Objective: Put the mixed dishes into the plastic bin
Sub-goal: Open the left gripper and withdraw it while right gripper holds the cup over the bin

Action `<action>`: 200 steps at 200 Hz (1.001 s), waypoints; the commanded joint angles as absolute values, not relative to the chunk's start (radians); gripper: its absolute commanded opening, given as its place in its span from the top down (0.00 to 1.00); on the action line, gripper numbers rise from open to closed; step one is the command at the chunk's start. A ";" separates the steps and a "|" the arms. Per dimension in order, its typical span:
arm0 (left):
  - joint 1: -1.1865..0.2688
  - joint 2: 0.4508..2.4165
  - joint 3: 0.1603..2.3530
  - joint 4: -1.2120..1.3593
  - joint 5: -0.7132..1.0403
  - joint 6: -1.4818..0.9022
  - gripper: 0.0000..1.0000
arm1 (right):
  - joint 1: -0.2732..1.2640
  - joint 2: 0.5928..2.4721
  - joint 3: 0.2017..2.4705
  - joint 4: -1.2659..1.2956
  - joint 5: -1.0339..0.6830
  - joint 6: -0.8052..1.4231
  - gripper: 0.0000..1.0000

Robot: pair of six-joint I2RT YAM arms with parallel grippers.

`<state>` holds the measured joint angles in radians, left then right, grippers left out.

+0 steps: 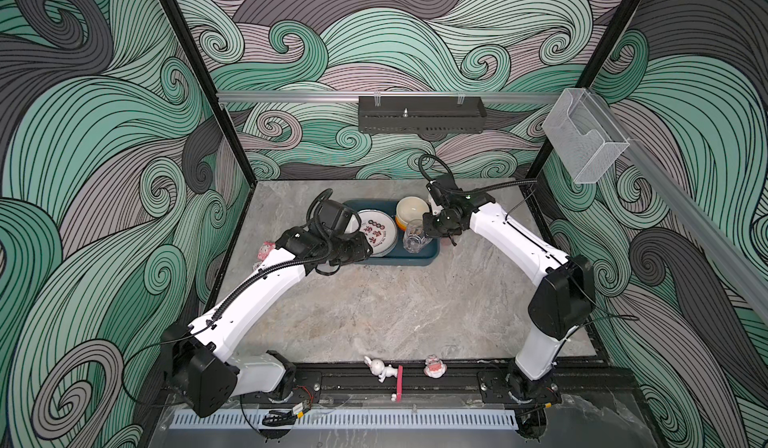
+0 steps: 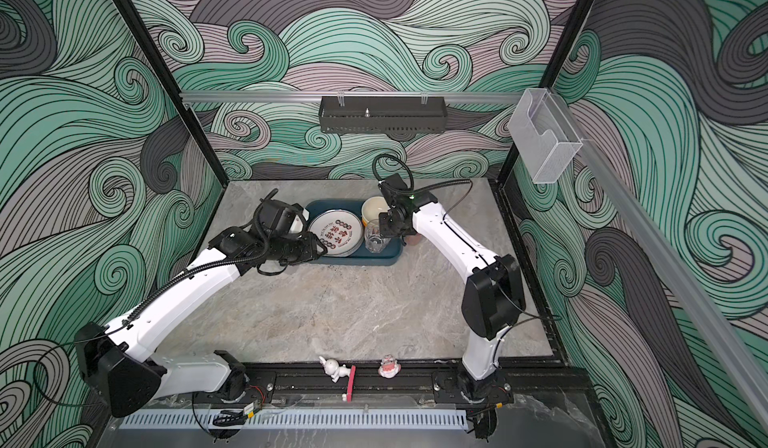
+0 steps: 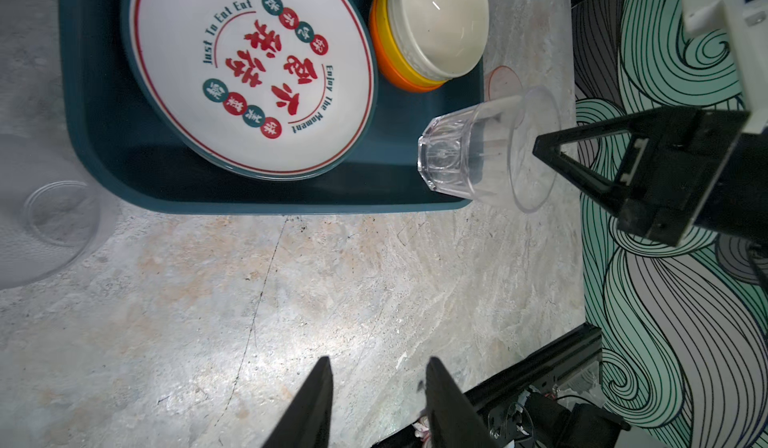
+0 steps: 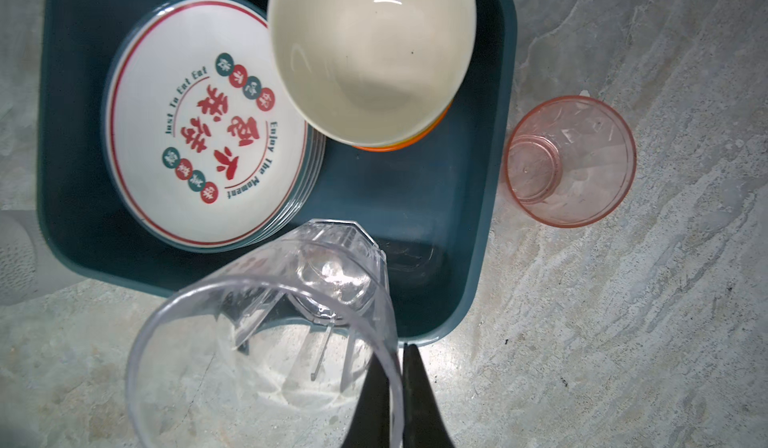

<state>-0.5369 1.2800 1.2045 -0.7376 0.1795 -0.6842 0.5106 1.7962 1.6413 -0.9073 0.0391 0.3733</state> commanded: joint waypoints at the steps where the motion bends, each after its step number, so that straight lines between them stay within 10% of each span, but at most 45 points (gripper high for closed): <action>1: -0.512 1.243 1.174 -0.735 0.157 -0.695 0.59 | 0.497 1.818 1.682 -0.909 0.060 0.361 1.00; 200: -0.385 1.115 1.030 -0.752 0.203 -0.702 0.59 | 0.477 2.009 1.735 -0.880 0.067 0.383 1.00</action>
<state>-0.3988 1.1347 1.0351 -0.7406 0.1947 -0.6933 0.4831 2.0003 1.6958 -0.8890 0.0532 0.3714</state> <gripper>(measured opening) 0.407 0.068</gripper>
